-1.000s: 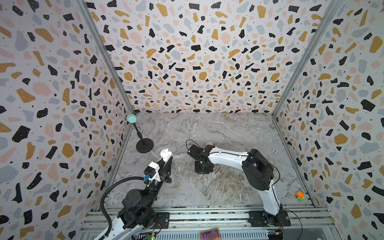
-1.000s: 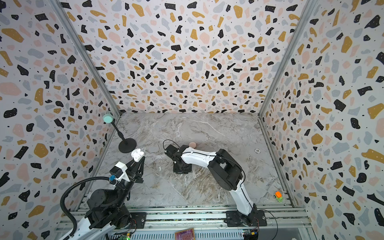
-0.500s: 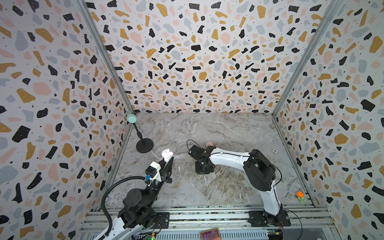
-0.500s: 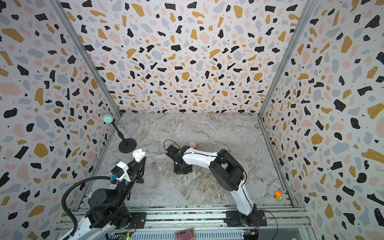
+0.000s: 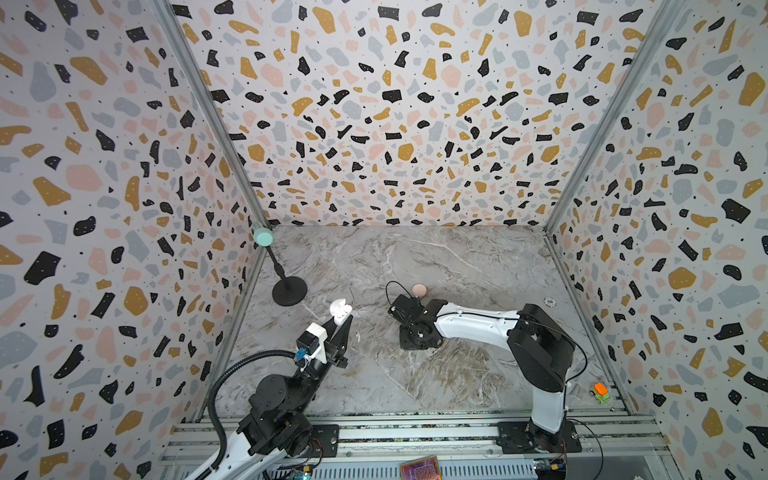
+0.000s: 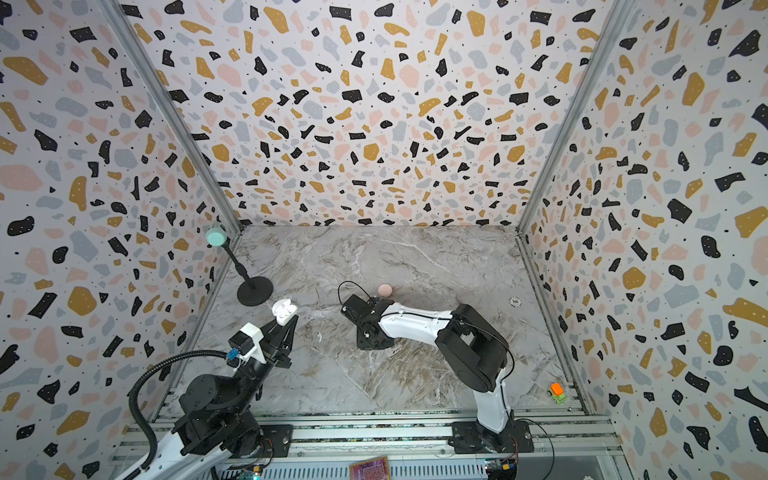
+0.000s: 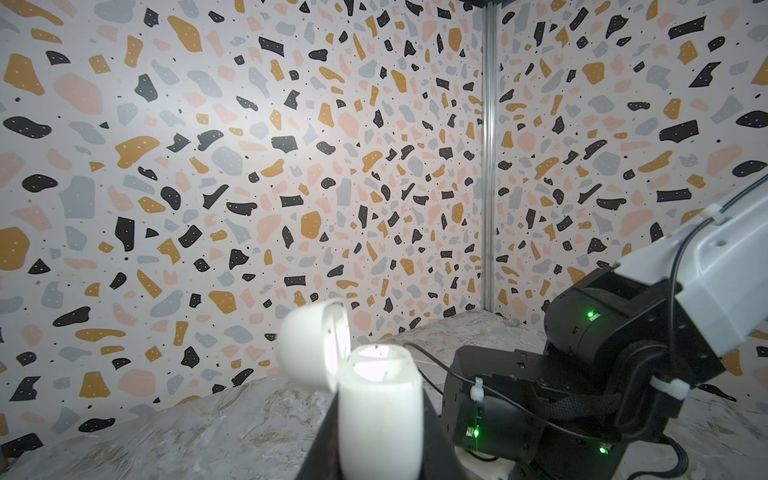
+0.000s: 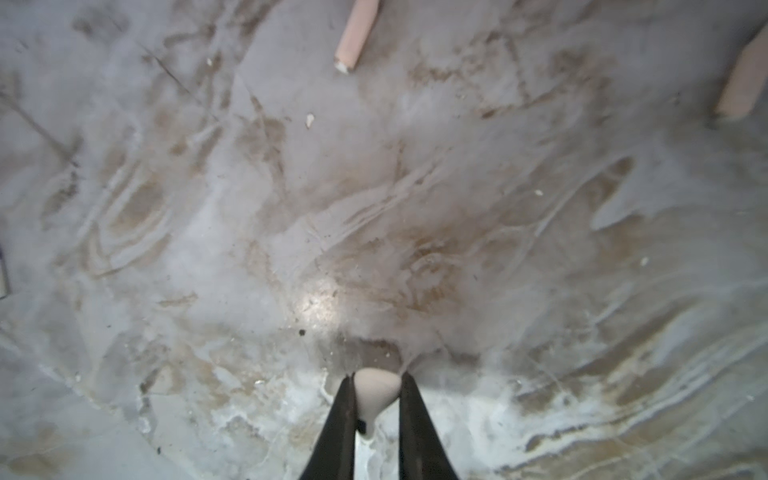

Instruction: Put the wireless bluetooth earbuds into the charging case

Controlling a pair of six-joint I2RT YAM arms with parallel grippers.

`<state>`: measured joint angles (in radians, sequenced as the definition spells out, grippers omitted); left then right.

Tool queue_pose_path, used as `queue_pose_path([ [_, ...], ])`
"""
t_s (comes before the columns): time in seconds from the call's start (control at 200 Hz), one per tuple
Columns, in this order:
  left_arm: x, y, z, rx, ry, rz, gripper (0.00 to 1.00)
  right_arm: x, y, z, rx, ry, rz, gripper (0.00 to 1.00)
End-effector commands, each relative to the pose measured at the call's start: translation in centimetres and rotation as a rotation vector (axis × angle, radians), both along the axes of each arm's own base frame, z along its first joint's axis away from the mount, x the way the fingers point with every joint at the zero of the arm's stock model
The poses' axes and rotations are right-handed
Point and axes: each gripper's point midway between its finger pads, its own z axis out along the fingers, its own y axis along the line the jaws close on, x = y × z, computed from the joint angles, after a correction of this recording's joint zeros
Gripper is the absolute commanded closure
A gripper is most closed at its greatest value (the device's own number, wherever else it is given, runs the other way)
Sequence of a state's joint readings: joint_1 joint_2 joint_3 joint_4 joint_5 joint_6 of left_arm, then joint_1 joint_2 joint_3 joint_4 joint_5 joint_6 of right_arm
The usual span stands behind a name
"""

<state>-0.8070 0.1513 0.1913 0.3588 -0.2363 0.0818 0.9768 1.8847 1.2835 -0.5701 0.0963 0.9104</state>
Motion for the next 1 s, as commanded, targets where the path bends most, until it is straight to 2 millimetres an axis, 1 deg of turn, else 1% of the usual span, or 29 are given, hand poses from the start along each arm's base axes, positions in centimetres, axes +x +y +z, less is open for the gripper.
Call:
queue_pose_path([
  [0.0, -0.5, -0.3, 1.2, -0.026, -0.032, -0.037, 1.00, 1.0, 0.8, 4.3, 0.083, -0.130, 0.015, 0.85],
  [0.295, -0.5, -1.2, 0.8, -0.004, -0.020, -0.072, 1.00, 0.8, 1.6, 11.3, 0.215, -0.298, 0.029, 0.85],
  [0.546, -0.6, -1.7, 0.5, 0.009, -0.012, -0.098, 1.00, -0.1, 2.9, 17.0, 0.321, -0.420, 0.066, 0.84],
  [0.701, -0.6, -1.9, 0.4, 0.013, -0.010, -0.109, 1.00, -0.7, 3.5, 20.0, 0.371, -0.488, 0.091, 0.83],
  [0.996, -0.8, -2.3, 0.3, 0.019, -0.010, -0.129, 1.00, -2.1, 4.2, 24.7, 0.471, -0.581, 0.124, 0.82],
])
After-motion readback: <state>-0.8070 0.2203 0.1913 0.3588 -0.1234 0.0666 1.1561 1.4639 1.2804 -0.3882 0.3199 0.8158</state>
